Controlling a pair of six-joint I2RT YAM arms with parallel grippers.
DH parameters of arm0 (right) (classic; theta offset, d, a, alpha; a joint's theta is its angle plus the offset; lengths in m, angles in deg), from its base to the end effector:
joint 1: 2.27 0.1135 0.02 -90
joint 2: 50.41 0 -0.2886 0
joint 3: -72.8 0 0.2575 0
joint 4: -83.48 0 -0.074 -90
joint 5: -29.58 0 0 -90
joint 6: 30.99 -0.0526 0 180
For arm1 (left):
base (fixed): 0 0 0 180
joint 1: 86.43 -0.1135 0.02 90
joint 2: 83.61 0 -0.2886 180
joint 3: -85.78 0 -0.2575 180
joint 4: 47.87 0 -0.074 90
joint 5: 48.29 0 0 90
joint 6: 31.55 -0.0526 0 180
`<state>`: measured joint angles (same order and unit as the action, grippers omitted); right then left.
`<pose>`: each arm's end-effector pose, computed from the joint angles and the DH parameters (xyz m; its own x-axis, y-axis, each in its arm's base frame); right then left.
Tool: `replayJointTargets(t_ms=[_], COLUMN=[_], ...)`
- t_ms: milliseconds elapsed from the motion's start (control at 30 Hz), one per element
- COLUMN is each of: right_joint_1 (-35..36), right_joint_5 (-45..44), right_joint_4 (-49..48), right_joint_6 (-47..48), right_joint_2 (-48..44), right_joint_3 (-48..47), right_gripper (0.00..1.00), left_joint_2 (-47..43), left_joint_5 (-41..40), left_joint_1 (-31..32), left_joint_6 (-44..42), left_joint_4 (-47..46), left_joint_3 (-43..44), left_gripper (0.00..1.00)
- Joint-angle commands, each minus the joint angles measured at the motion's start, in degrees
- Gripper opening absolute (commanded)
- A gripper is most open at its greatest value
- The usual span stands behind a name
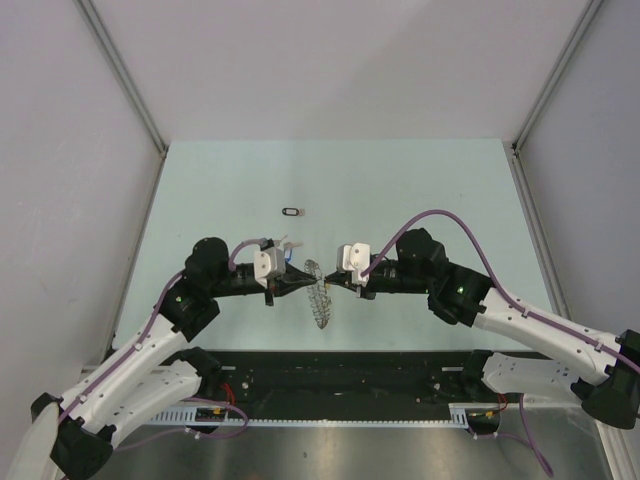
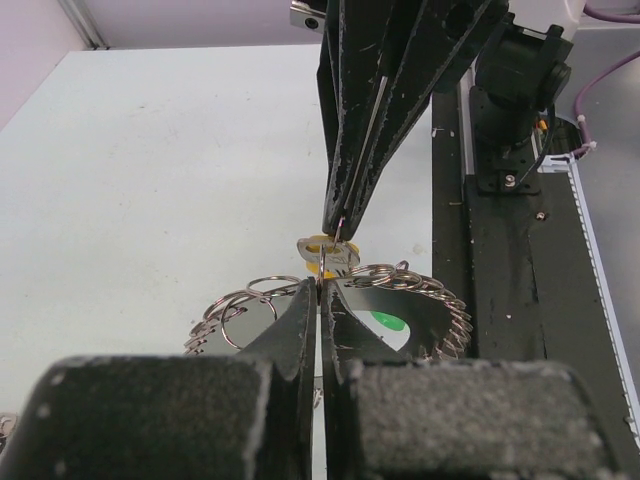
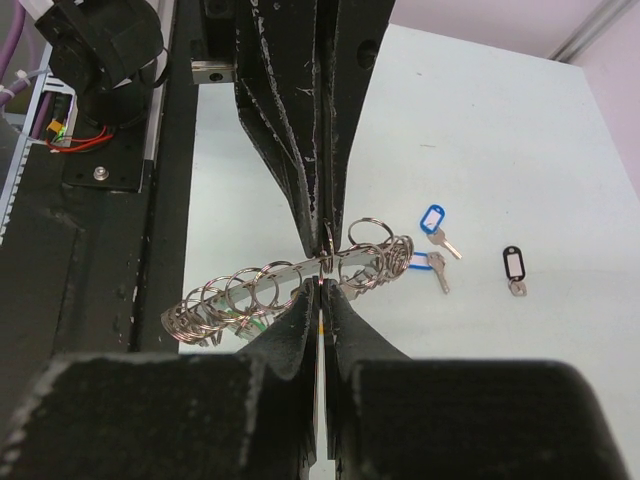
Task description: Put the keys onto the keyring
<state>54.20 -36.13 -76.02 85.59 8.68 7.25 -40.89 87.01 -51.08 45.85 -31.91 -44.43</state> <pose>0.1178 0.2169 0.3605 0.3188 -0.2573 -0.9122 -0.9366 0.0623 -0.3448 0.1196 -0.1307 0.3238 0.0907 0.1238 -0.9882 0.9837 0.1439 0.1083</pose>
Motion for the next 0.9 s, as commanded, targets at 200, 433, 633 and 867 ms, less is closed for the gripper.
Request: replayJointTargets(t_ms=[200,433,633,867], right_joint_1=[0.0,0.0,0.0,0.0], right_joint_5=[0.9,-0.6,-1.7,-1.4], right_joint_4=[-2.2,-1.5,-1.5,-1.9], right_joint_6=[-0.7,-0.7,-0.9,-1.2], right_joint_2=[0.4,-1.4,-1.7,-1.1], right_joint_3=[-2.0,-1.9,-1.9,-2.0], right_gripper=[0.00,0.00,0.00,0.00], left_joint_2=[-0.9,-1.3,-1.2,-1.2], left_joint_5=[2.3,1.3,1.4,2.0], left_joint_1=[0.2,0.2,0.3,0.2], left_joint_6=[-1.5,-1.5,-1.6,-1.7], left_joint_4=[-4.0,-3.9,-3.9,-3.9], left_joint_3=[0.1,-0.3,-0.2,-0.3], left_gripper=[0.00,0.00,0.00,0.00])
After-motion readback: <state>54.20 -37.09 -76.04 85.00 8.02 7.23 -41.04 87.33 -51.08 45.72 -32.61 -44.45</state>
